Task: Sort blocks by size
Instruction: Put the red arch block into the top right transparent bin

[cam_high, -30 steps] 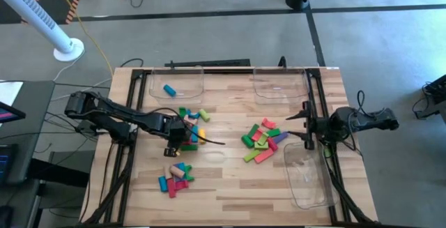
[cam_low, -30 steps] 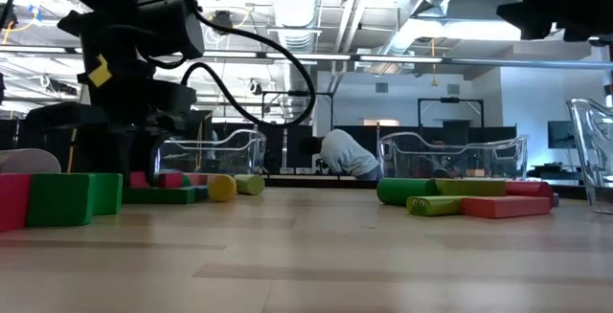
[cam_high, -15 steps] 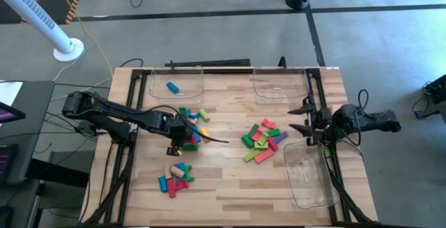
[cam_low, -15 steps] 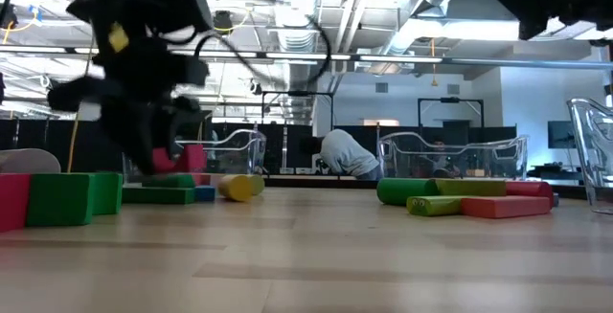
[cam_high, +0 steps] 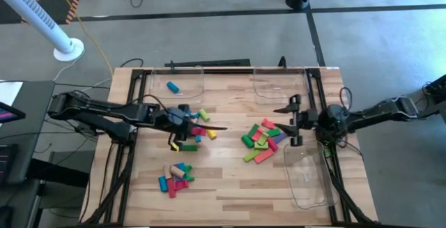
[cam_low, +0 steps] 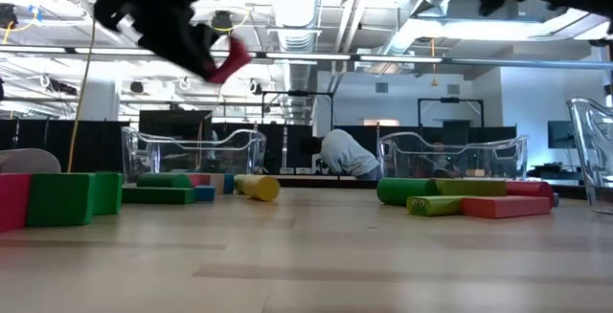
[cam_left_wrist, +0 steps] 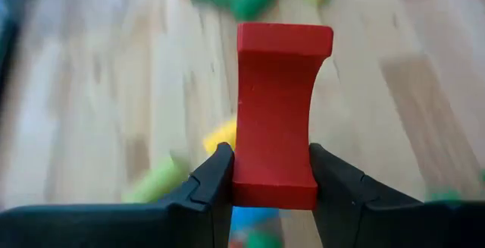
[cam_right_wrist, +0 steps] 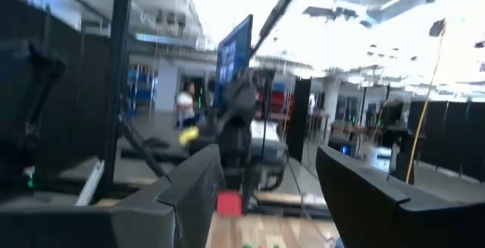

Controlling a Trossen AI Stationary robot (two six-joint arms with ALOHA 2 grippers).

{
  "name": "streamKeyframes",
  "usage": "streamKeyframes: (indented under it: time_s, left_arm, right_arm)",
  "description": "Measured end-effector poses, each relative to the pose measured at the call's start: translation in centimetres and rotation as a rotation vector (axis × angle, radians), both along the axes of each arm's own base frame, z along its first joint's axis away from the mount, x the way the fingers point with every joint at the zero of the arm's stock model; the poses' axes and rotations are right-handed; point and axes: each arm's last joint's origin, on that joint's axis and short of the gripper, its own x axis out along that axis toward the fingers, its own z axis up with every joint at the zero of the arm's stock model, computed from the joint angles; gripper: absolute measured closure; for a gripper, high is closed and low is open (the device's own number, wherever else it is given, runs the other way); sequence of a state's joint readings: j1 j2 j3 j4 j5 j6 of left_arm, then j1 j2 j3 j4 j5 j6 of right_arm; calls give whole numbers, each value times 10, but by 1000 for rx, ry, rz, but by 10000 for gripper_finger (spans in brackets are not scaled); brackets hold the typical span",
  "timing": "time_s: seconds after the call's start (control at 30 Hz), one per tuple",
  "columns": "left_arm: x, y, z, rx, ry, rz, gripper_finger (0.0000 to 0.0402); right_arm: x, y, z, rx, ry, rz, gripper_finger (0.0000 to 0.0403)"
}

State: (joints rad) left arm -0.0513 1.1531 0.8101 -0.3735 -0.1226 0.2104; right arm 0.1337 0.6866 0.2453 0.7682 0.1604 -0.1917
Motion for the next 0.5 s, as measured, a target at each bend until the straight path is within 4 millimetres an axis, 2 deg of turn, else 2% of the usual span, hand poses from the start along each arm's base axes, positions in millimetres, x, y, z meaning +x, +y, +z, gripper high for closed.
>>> streamKeyframes:
  time_s: [0.3,0.5]
  left_arm:
    - [20,8,26,38,-336,3,274]
    - [23,16,37,30,-452,16,274]
  right_arm:
    - [93,0,29,-19,138,-50,153]
    - [143,-15,27,-20,232,-115,153]
